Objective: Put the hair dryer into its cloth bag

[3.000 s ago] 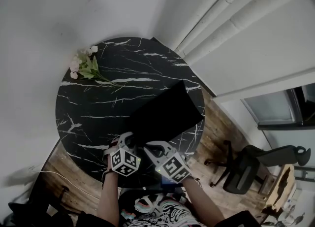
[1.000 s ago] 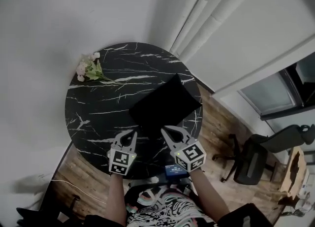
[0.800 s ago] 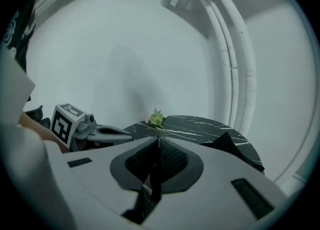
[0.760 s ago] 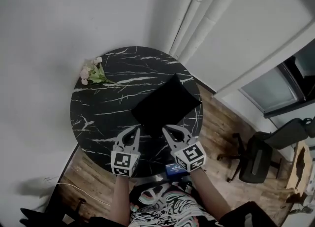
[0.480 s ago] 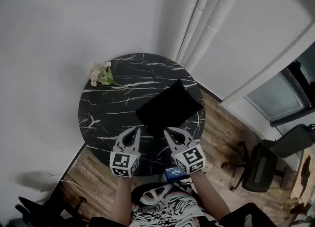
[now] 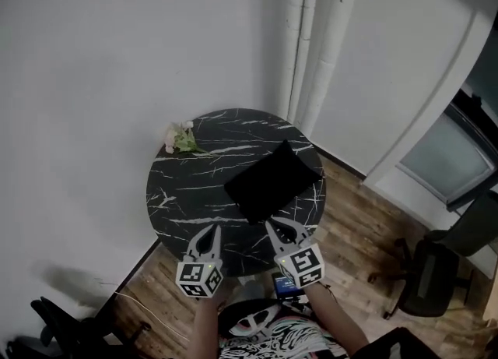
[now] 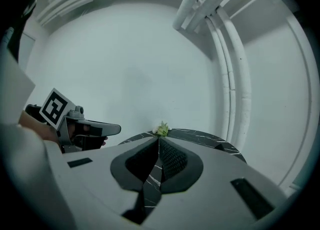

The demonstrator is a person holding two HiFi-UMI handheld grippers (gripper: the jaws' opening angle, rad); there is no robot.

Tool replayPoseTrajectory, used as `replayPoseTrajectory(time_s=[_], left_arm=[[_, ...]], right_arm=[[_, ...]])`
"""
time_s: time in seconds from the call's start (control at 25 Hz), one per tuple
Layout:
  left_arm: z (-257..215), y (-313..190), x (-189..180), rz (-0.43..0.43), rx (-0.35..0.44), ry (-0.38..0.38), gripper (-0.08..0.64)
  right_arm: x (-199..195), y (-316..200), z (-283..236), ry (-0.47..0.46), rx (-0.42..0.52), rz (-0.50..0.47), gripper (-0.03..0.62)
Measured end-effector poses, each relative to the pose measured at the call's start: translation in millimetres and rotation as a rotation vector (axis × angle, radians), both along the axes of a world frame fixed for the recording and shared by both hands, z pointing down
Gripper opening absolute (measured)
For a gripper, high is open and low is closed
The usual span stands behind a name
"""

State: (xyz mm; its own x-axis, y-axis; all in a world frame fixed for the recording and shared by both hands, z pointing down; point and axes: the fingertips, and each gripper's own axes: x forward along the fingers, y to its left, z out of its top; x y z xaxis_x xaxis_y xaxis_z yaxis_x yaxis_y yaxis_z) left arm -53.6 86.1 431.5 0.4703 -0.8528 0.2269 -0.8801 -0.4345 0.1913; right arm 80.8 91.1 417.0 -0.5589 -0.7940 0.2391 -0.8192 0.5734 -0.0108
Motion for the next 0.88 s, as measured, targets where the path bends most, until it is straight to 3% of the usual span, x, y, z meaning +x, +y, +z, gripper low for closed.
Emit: replayPoseTrajectory(time_s=[0.2,0.44,0.88], left_arm=[[-12.4,23.4,-3.4,-0.077,0.075,-0.167,0.014],[-29.7,39.0,11.1,-0.035,0.089,-0.087,0.013],[-16.3,41.0,17.1,-0.047,0.098,-0.297,0.014]], right_arm=[[4.5,23.3,-5.0,0.01,0.034,0.0,0.021],[7.5,34.2,-21.3,0.011,0.086,0.009,0.02],[13.6,32.9,-28.4,0.021,0.102,0.016,0.018]])
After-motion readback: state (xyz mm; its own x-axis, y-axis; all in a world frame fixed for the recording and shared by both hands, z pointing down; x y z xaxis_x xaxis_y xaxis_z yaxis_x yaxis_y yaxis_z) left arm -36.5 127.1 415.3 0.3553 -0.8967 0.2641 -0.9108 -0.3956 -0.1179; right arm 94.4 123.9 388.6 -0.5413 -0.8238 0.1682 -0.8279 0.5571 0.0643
